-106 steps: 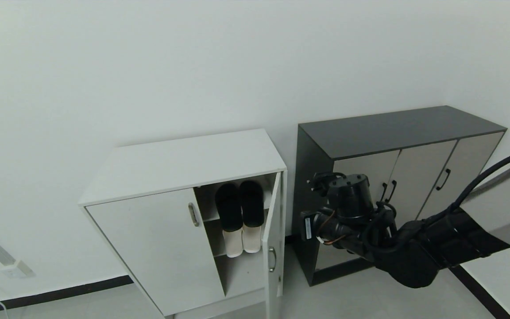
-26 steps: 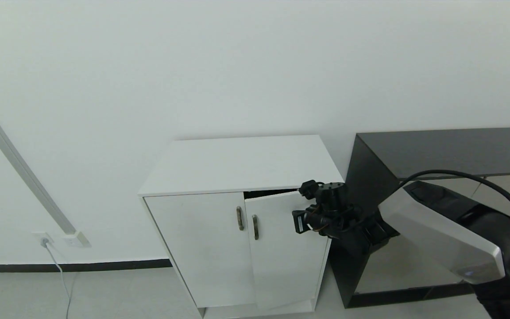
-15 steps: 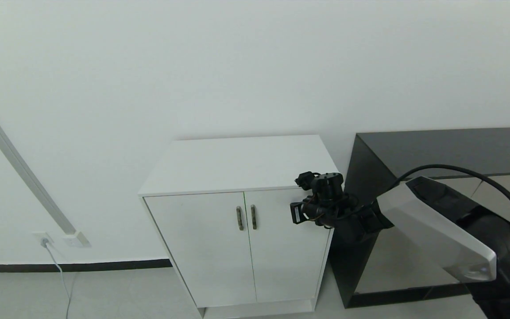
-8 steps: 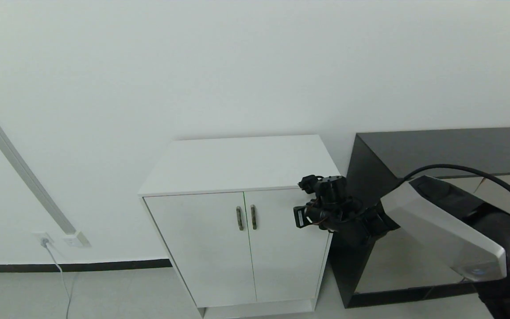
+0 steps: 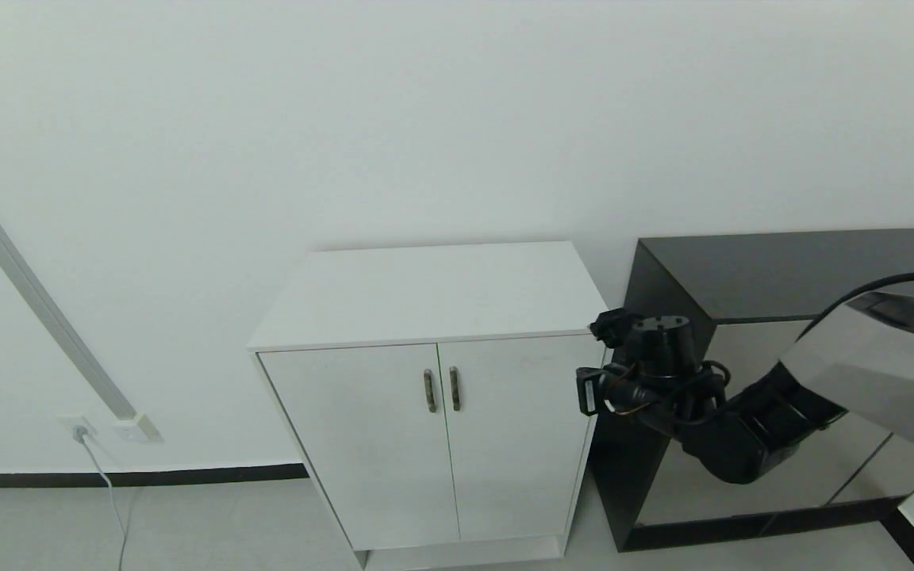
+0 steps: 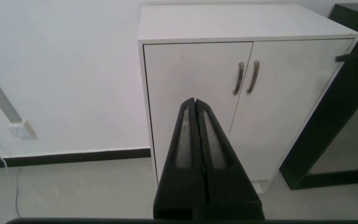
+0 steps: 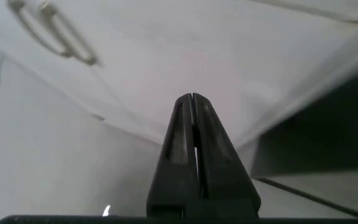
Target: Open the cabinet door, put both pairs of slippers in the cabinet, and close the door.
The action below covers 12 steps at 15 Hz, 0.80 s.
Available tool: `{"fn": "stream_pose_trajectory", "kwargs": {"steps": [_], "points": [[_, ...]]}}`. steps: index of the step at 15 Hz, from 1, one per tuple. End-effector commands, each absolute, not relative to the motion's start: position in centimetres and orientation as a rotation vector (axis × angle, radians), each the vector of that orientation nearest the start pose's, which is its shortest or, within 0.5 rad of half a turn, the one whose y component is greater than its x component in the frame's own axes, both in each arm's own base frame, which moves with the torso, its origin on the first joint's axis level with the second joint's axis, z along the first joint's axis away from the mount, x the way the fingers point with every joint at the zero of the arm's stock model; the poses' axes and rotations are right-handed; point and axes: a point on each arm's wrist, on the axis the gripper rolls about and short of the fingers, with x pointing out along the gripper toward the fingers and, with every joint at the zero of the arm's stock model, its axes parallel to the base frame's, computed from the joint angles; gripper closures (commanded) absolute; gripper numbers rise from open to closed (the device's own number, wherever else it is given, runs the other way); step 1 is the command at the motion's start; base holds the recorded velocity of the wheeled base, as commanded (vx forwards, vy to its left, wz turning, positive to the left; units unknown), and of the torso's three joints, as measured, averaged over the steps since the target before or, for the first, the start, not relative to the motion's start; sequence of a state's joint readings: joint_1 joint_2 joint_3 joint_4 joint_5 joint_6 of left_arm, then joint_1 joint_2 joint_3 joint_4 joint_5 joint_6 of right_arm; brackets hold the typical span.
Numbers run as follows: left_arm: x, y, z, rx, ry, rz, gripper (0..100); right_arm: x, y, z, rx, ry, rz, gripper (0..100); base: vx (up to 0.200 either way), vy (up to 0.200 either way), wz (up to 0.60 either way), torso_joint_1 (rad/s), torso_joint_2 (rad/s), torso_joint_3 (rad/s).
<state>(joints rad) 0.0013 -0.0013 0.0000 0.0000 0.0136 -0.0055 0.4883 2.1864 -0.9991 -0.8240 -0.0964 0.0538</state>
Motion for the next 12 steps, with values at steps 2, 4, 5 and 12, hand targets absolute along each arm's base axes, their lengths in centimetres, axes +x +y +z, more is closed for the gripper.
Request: {"fn": "stream_pose_trajectory", "kwargs": {"steps": [2, 4, 5, 12], "points": [[-2.3, 0.0, 7.5, -0.006, 0.000, 0.015, 100, 33.3, 13.8, 11.2, -0.039, 0.313, 0.209, 100, 0.000, 0.000, 0.00, 0.000, 0.00, 0.000], [-2.3, 0.0, 7.5, -0.006, 0.000, 0.015, 100, 31.2, 11.4, 12.1, -0.023, 0.321, 0.112, 100, 0.000, 0.000, 0.00, 0.000, 0.00, 0.000], [-2.3, 0.0, 7.5, -0.006, 0.000, 0.015, 100, 30.7, 10.6, 12.4, -0.022, 0.318, 0.076, 100, 0.000, 0.000, 0.00, 0.000, 0.00, 0.000], [-2.3, 0.0, 7.5, -0.006, 0.000, 0.014, 100, 23.4, 3.1, 14.7, -0.012, 0.279, -0.179, 100, 0.000, 0.000, 0.00, 0.000, 0.00, 0.000]]}}
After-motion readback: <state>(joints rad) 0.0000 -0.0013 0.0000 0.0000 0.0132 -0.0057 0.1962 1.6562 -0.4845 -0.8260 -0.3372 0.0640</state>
